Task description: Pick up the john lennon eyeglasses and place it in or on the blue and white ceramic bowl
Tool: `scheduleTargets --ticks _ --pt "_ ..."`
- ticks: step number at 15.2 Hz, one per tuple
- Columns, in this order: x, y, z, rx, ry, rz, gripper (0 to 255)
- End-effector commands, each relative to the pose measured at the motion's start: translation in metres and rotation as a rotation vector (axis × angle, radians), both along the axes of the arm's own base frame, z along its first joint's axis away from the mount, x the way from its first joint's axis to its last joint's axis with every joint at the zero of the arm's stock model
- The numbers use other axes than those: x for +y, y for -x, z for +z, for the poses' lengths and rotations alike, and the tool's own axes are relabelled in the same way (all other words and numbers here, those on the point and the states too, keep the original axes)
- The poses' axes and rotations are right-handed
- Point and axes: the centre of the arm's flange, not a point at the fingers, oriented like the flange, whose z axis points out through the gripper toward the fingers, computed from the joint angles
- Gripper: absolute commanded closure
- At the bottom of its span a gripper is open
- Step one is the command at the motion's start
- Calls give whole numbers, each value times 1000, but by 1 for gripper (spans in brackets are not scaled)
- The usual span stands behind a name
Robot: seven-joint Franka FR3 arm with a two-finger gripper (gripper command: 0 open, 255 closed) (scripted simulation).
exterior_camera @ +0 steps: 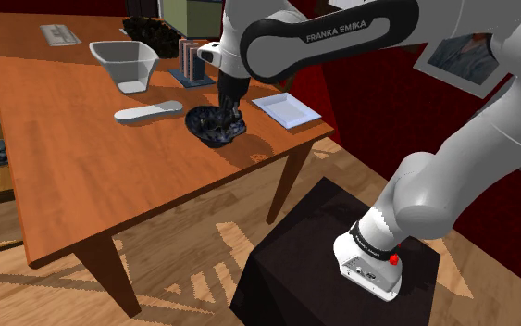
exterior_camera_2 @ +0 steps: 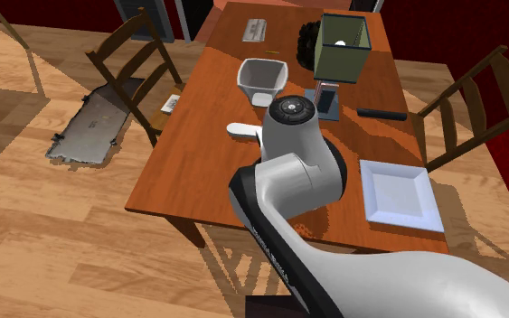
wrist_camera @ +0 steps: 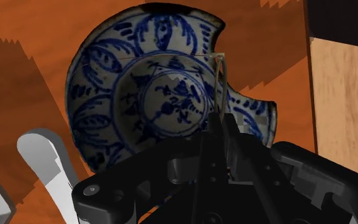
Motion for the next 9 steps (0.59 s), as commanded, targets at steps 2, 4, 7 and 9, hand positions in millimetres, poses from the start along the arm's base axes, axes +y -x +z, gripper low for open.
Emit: scheduleTargets --ticks 2,4,7,9 --pt "0 0 -4 0 0 0 255" --pt "0 0 -4 0 0 0 255" --pt "0 0 -4 0 0 0 255" --pt "0 0 -4 0 0 0 0"
